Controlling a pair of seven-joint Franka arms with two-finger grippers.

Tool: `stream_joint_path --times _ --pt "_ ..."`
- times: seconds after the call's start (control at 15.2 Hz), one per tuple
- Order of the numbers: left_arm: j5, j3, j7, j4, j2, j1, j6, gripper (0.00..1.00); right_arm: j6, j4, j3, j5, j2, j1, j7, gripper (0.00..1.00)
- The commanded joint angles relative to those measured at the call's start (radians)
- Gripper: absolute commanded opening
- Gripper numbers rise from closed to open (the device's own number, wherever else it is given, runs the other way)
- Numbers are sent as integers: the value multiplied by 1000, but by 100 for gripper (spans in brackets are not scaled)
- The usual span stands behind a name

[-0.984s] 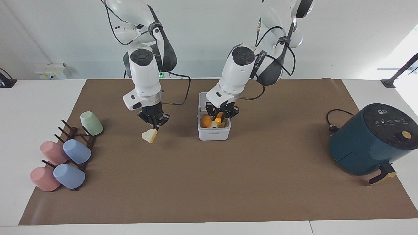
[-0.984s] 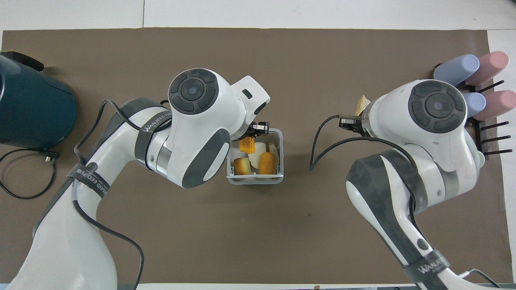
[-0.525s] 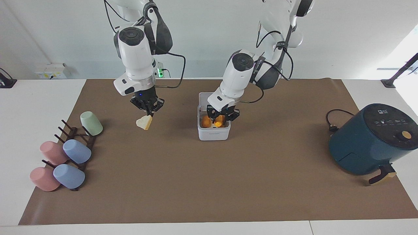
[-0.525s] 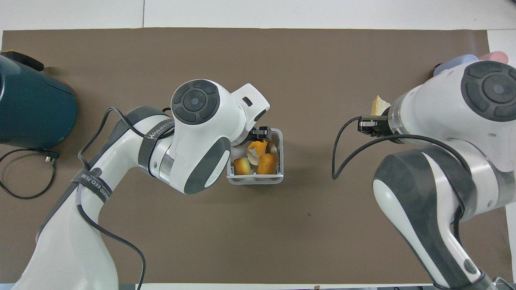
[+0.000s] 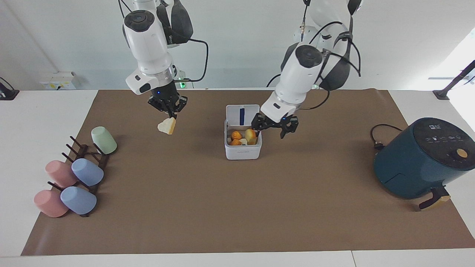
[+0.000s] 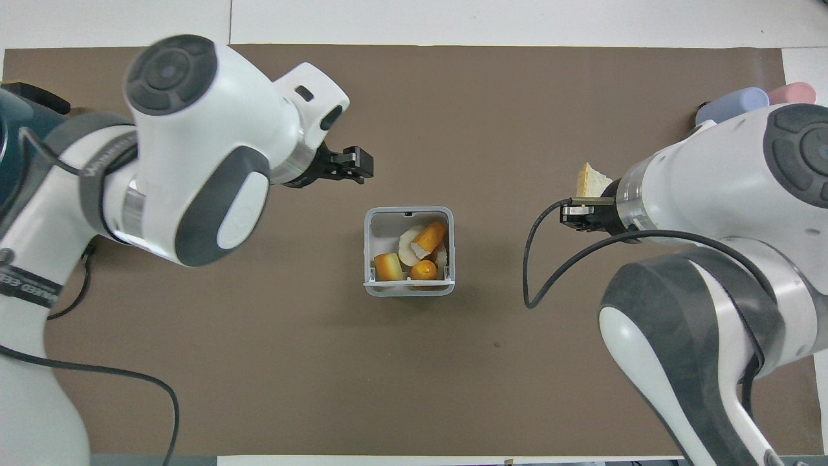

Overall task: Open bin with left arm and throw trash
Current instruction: 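Drop the second bread in the bin while the left gripper withdraws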

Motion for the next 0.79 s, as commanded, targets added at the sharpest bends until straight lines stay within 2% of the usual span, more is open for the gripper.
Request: stream_joint_path --times 0.0,0.26,0.39,0.72 --pt "22 -2 81 34 -44 98 -103 100 51 -3 2 32 5 53 66 0" --pt "58 -4 255 36 -126 239 -213 100 94 72 2 30 94 185 309 0" --pt "90 -2 313 39 -157 278 -274 100 120 115 2 32 140 227 382 0" --pt "122 7 395 24 -238 312 -374 100 240 135 4 33 223 324 537 0"
